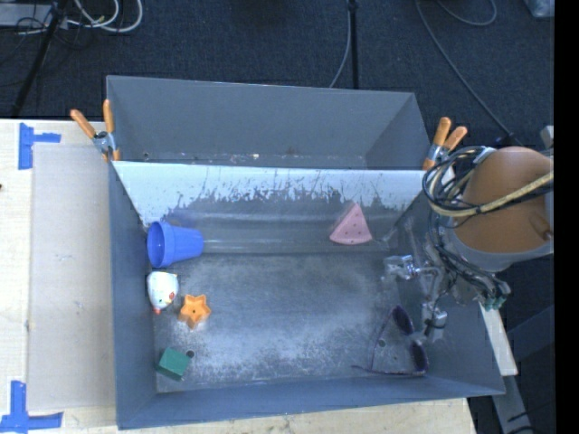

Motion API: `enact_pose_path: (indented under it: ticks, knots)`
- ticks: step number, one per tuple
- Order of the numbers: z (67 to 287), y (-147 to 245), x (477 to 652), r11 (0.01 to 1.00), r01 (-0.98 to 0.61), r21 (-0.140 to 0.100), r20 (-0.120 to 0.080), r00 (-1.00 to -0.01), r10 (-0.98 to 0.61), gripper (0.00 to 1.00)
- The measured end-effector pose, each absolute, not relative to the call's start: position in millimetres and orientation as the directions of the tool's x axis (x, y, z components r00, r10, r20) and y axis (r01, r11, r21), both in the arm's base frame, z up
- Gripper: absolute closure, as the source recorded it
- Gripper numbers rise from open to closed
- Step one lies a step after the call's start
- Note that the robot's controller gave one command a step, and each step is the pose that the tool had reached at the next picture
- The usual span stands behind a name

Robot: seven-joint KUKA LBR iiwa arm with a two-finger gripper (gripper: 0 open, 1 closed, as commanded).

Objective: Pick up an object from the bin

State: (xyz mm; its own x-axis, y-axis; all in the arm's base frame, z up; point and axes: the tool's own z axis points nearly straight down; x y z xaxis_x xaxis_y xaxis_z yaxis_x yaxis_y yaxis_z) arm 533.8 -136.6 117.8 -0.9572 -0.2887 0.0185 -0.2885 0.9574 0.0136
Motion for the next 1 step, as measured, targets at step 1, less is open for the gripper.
enact_pose_path:
  ticks: [1]
  knots:
    - [141.6,-132.7,540.8,0.94,-0.342,0.001,-0.007,-0.94,-0.342,0.0]
